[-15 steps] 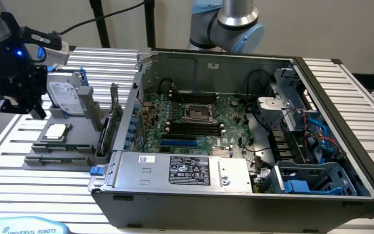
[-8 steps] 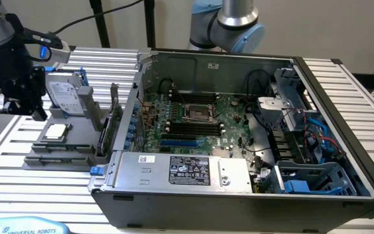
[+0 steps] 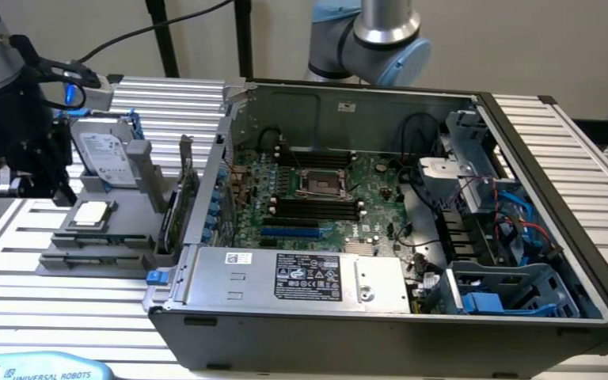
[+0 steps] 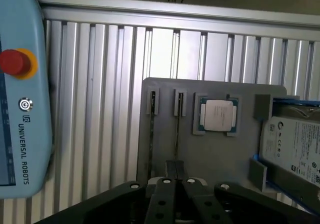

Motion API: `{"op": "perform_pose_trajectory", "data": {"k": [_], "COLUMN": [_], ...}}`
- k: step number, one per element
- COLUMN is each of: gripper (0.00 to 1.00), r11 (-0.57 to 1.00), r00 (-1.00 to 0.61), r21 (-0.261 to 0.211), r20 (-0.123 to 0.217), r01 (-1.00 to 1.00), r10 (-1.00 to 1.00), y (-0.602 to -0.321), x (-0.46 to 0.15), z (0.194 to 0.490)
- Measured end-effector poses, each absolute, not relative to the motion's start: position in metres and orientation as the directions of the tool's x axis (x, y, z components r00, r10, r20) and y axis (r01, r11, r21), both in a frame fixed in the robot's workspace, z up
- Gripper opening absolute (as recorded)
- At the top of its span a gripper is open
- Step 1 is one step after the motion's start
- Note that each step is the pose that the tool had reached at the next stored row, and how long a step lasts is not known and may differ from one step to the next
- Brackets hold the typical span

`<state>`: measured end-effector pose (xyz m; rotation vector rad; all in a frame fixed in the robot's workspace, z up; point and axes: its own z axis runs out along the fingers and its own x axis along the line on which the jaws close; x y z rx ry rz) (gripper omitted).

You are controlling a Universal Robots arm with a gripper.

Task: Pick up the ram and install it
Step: 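Pick up the ram and move it above insertion slot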

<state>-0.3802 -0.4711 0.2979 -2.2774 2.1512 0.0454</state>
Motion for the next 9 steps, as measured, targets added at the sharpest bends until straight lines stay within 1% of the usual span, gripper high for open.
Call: {"op": "perform_pose_trajectory", "data": {"k": [6,7,8,9], "gripper": [0.12,0.18,0.18,0.24], "r11": [-0.057,-0.057,-0.057,-0.057], "r00": [0.057,0.057,0.057,0.057], "r21": [0.013,0.013,0.013,0.013], "r20": [-0.032,-0.032,-0.032,-0.032], "r01": [-0.998,-0.998,-0.998,-0.998], "r10": [-0.998,-0.998,-0.998,-0.998], "y": [-0.483,-0.483,-0.483,-0.483], "x": [-0.380,-0.379,-0.379,-0.378], "z": [0.287,0.285,0.283,0.282]}}
